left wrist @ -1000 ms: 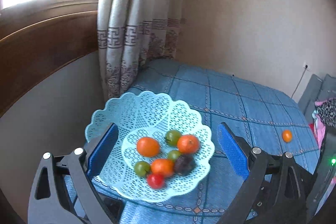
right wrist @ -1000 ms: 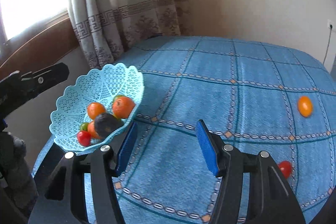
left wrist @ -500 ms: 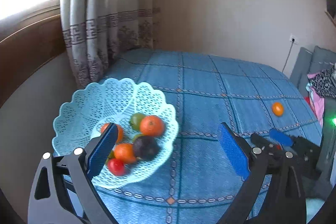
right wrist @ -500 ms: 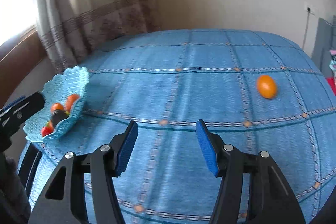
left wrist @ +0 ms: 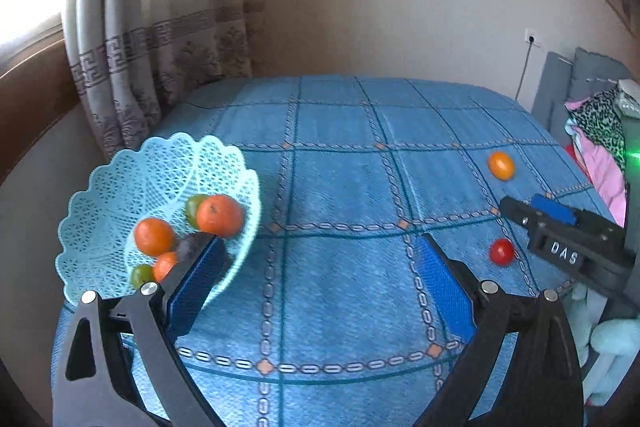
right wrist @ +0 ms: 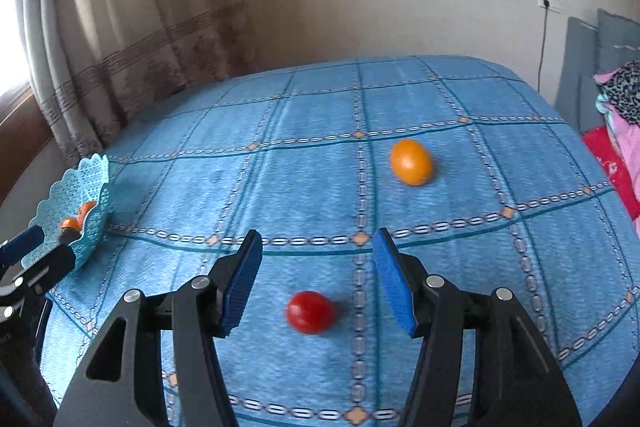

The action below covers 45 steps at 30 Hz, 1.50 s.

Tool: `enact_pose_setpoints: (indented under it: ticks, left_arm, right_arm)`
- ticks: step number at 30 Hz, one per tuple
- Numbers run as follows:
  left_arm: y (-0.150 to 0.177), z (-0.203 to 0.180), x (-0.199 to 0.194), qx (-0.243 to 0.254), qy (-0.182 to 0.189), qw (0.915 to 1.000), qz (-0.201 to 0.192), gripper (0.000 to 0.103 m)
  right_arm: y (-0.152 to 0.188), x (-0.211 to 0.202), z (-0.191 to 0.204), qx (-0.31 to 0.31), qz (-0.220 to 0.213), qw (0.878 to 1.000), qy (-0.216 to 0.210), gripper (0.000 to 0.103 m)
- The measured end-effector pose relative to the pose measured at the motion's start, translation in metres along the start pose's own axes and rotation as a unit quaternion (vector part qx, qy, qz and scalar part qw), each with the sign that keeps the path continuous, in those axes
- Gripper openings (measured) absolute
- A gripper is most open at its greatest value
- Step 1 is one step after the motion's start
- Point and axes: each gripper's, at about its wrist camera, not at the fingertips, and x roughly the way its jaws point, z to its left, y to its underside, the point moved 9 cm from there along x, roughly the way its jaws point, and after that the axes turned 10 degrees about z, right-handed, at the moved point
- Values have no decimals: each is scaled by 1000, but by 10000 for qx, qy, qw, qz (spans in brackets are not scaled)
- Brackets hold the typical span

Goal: Organize fruits
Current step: 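Move both open tools away from the basket toward the remaining fruit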

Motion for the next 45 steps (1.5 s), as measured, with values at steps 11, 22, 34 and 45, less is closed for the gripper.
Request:
enact_pose_setpoints:
  ticks: [11,22,34,45]
  left_arm:
    - [5,-39,17,348,162,9990,220,97]
    - [17,-100,49,859,636,9921,654,96]
    - [16,-155,76,1576,930,9794,852,96]
    - [21,-179,104,1691,1244,9719,1064,48]
  right_arm:
    - [1,-5,-54,412,-75,9988,235,58]
    - [-1,-5,-96,794,-83,9962,341,58]
    - [-2,2,-105,909,-15,9956,237,58]
    - [3,5,-105,916,43,9956,195,58]
